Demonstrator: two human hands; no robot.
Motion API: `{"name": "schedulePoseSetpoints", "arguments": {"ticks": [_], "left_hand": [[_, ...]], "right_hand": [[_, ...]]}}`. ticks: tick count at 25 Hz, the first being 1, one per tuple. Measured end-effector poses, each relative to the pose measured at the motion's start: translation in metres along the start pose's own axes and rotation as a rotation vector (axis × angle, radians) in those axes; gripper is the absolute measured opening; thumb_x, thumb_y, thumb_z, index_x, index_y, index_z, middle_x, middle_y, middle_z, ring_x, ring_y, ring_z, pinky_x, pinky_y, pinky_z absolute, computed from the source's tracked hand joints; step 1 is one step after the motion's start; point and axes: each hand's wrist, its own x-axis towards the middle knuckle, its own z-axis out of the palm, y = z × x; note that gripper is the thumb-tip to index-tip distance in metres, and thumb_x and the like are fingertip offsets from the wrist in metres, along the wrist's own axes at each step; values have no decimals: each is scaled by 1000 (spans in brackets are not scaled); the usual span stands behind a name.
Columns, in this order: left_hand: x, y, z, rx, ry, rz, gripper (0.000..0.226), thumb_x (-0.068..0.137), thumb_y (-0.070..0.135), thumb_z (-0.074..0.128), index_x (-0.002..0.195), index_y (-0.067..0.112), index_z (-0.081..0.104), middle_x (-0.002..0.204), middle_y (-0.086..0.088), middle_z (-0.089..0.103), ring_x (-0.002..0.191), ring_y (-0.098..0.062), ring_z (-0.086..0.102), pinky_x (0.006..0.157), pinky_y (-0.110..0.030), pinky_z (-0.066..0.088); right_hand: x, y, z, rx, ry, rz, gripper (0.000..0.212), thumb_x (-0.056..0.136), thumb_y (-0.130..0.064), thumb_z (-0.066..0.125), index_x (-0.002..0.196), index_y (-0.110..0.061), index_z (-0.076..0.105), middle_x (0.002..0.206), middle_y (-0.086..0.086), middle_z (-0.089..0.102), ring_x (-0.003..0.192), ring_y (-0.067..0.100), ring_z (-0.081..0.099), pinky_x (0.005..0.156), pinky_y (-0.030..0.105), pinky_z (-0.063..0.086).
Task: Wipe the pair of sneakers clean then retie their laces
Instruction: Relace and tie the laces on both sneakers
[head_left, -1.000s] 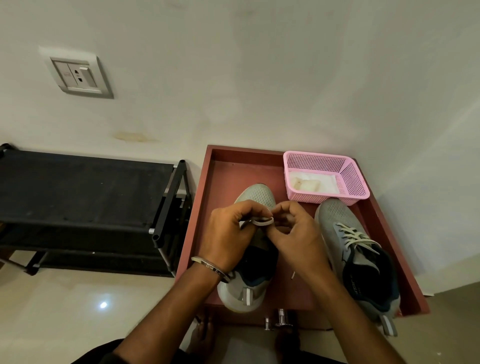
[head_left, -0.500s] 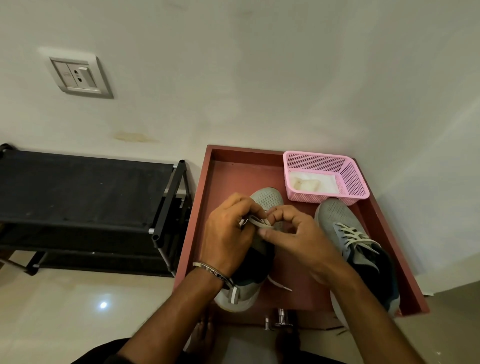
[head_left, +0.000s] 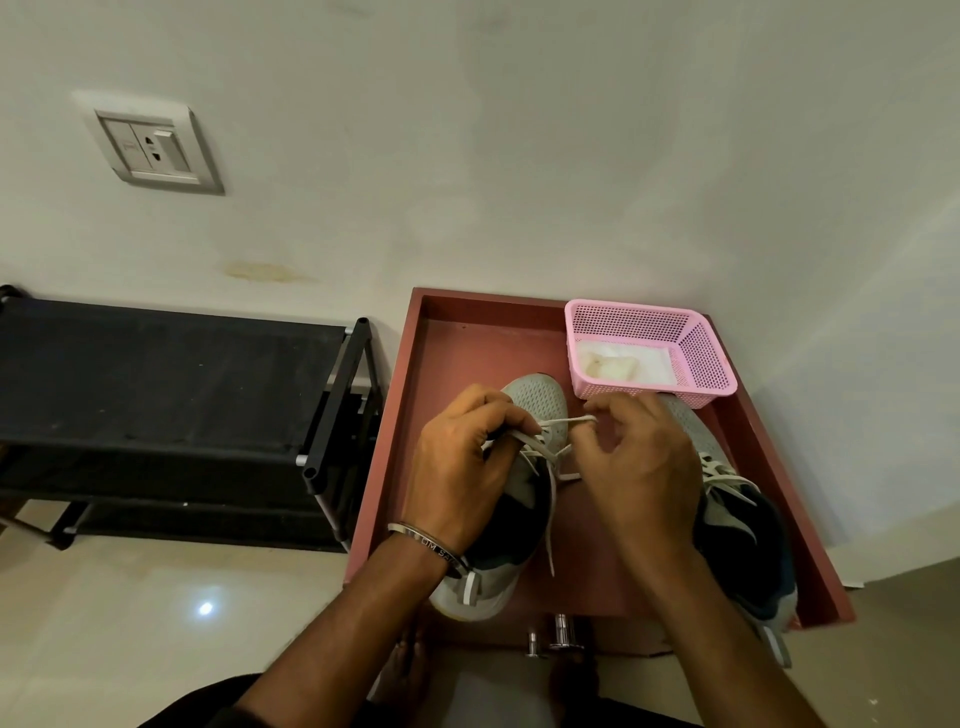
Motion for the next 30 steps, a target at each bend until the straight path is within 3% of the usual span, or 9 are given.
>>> {"name": "schedulePoseSetpoints", "arguments": {"ticks": [2, 4, 6, 8, 12, 16, 21, 25, 30], "left_hand": [[0, 0, -1, -16, 2, -10, 18, 78, -7, 72, 83, 10, 74, 90, 5, 64, 85, -5, 63, 71, -13, 51], [1, 1, -2, -27, 10, -16, 17, 78, -6, 73, 82, 10, 74, 89, 6, 64, 85, -5, 63, 71, -11, 49], [2, 1, -3, -31, 17, -30, 17, 78, -7, 73, 81, 10, 74, 89, 6, 64, 85, -4, 63, 71, -10, 49], [2, 0, -3, -35, 16, -43, 18, 78, -7, 72, 82, 11, 74, 89, 7, 64, 85, -3, 63, 71, -10, 49], [1, 0, -3, -1, 10, -34, 17, 78, -4, 73, 83, 12, 73, 85, 7, 66, 80, -3, 62, 68, -9, 47], [2, -1, -2, 2, 46, -74, 21, 75, -7, 74, 78, 13, 70, 78, 8, 66, 74, -7, 63, 63, -13, 50], [2, -3, -5, -52, 16, -120, 20, 76, -6, 74, 79, 14, 72, 79, 6, 69, 76, -7, 66, 65, -14, 52], [4, -7, -5, -73, 30, -118, 16, 76, -4, 75, 78, 12, 72, 79, 4, 70, 73, -11, 67, 65, -24, 57], [3, -5, -6, -37, 36, -92, 17, 75, -4, 78, 78, 12, 71, 78, 5, 69, 74, -8, 66, 64, -16, 54]], "right_hand": [[3, -3, 1, 377, -81, 264, 11, 88, -23, 65, 89, -29, 74, 65, -11, 67, 62, 5, 62, 59, 28, 47], [6, -8, 1, 710, -126, 429, 15, 91, -17, 65, 97, -28, 73, 77, -8, 74, 72, 3, 68, 69, 30, 55], [4, -6, 1, 618, -106, 281, 28, 91, -16, 67, 116, -30, 68, 119, -9, 69, 108, -2, 62, 91, 22, 52], [4, -3, -2, 428, -65, 103, 34, 91, -16, 66, 123, -29, 64, 139, -10, 54, 121, -14, 46, 93, 4, 38], [-3, 1, 5, 351, -133, 126, 16, 91, -31, 65, 105, -28, 72, 97, -11, 71, 81, -8, 61, 67, 9, 48], [-7, -2, 11, 507, -496, 53, 18, 95, -27, 61, 104, -39, 70, 97, -19, 69, 93, -6, 62, 80, 16, 50], [0, 11, 14, 511, -463, 66, 16, 87, -18, 71, 84, -34, 70, 77, -10, 60, 66, 5, 58, 63, 24, 48], [-1, 9, 12, 582, -559, -14, 15, 95, -24, 61, 86, -31, 71, 78, -17, 63, 74, 2, 60, 67, 20, 46], [1, 10, 6, 619, -568, -42, 12, 89, -26, 68, 97, -23, 77, 82, -16, 66, 79, 7, 64, 67, 19, 47]]}}
